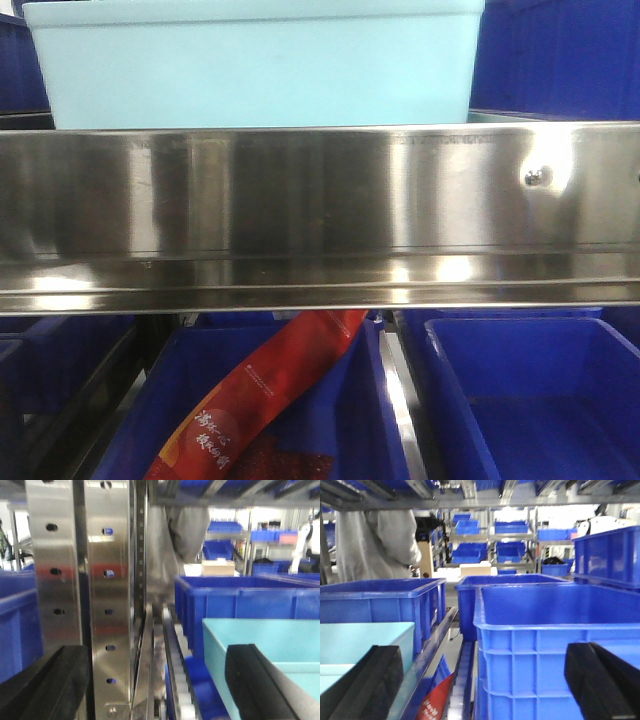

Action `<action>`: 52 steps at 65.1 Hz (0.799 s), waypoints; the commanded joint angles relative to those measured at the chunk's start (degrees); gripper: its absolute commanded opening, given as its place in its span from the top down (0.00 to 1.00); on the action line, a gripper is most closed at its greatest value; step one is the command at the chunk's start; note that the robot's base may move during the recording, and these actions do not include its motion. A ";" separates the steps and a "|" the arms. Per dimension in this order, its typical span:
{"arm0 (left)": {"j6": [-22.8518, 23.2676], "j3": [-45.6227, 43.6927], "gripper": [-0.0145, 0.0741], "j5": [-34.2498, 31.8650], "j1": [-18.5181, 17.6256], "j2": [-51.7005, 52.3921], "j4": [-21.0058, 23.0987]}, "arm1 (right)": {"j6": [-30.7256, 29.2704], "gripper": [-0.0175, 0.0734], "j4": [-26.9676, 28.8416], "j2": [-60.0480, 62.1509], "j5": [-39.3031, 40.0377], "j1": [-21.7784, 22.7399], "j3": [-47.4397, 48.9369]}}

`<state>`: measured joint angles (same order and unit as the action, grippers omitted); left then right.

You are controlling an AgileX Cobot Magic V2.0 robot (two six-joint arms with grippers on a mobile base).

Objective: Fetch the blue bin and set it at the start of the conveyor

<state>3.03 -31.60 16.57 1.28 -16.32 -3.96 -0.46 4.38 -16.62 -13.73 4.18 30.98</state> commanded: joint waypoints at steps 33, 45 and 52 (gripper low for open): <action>0.09 -35.16 0.31 26.16 -15.46 -42.78 0.71 | 2.54 0.20 -0.34 -45.42 -24.34 -20.25 37.69; 2.07 -51.45 0.31 37.19 -14.95 -55.59 0.71 | 4.25 0.20 -1.56 -59.12 -41.75 -20.18 57.70; 2.16 -60.15 0.31 42.59 -14.95 -63.04 0.80 | 5.61 0.20 -5.57 -67.18 -49.60 -20.18 68.91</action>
<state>4.56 -86.35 55.11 -13.71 -74.64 -3.54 3.93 2.05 -79.60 -58.12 -16.08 93.80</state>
